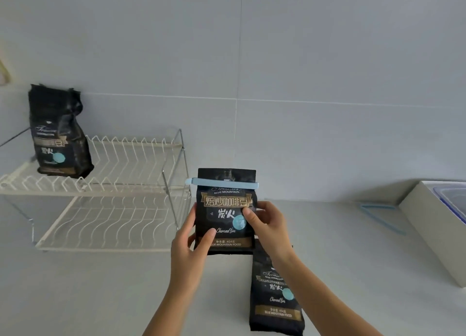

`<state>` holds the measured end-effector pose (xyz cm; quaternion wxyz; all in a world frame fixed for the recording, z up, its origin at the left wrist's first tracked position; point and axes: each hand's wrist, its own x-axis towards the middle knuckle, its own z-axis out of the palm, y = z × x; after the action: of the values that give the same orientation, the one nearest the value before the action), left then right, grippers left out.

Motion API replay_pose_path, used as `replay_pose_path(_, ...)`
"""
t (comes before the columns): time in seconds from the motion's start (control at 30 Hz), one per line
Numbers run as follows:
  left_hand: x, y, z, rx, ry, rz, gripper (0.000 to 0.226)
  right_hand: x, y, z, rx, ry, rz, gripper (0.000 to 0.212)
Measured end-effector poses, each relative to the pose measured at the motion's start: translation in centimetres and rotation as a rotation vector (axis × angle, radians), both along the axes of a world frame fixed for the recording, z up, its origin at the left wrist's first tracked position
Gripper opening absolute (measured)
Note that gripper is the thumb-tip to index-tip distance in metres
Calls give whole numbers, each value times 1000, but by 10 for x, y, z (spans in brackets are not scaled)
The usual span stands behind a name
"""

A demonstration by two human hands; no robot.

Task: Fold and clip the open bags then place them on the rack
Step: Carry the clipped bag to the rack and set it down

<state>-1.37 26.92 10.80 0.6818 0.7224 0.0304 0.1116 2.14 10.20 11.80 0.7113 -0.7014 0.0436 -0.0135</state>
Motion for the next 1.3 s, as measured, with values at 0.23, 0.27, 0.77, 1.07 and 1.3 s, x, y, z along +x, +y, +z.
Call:
replay_pose_path(0.23, 13, 81, 32, -64, -69, 62, 51, 23, 81, 21, 29, -65, 70, 45)
replay_pose_path(0.27, 17, 93, 37, -56, -76, 62, 51, 25, 92, 23, 39, -73, 71, 43)
replay_pose_path(0.77, 103, 210, 98, 83, -247, 145, 43, 99, 238, 92, -40, -413, 205, 46)
replay_pose_path(1.07, 168, 256, 68, -55, 4, 208, 64, 159, 294, 89, -213, -165, 410, 34)
replay_pose_path(1.3, 188, 268, 52, -44, 160, 95, 69, 169, 317, 77, -157, 43, 488, 39)
